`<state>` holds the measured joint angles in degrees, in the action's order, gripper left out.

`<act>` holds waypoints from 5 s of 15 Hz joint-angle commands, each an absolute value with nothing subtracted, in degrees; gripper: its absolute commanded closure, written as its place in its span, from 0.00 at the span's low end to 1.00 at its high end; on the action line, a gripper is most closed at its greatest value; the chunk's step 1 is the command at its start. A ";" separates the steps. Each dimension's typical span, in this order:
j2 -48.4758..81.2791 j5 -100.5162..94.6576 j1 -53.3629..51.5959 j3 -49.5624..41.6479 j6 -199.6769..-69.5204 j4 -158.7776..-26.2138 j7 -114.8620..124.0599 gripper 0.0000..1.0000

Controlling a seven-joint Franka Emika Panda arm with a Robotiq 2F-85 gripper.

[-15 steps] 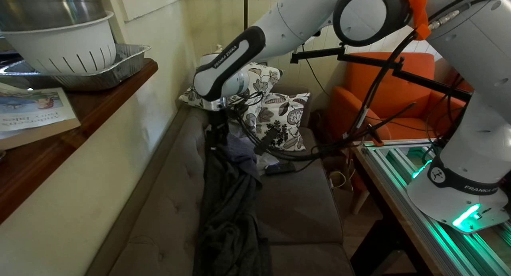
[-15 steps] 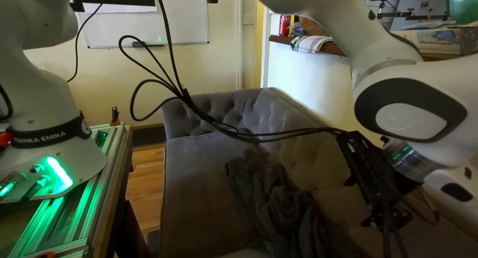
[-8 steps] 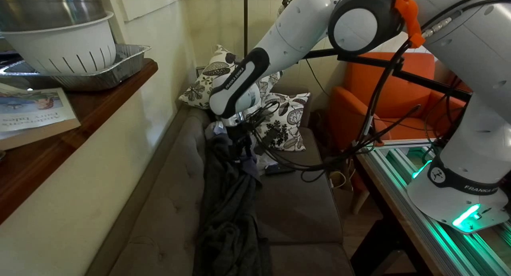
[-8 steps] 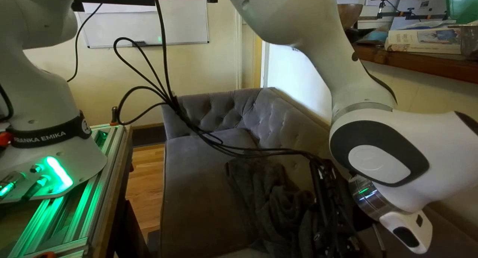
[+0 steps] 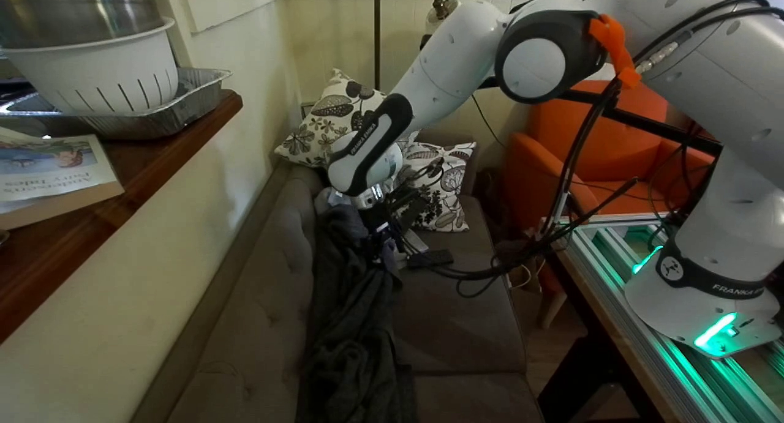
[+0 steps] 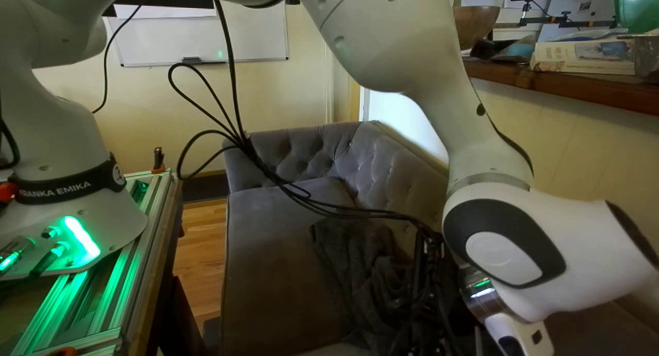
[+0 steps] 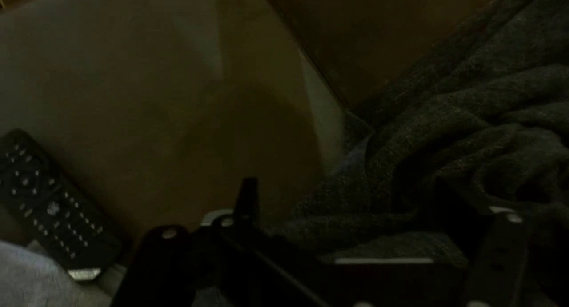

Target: Straighten the blanket on the bed

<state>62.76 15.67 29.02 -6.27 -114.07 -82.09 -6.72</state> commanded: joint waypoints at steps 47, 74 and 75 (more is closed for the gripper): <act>86.12 9.55 23.58 -18.31 -123.98 -55.06 28.56 0.41; 60.35 18.38 28.23 -12.56 -133.12 -60.54 12.47 0.95; 58.41 18.80 28.29 -11.87 -133.20 -60.71 11.59 0.95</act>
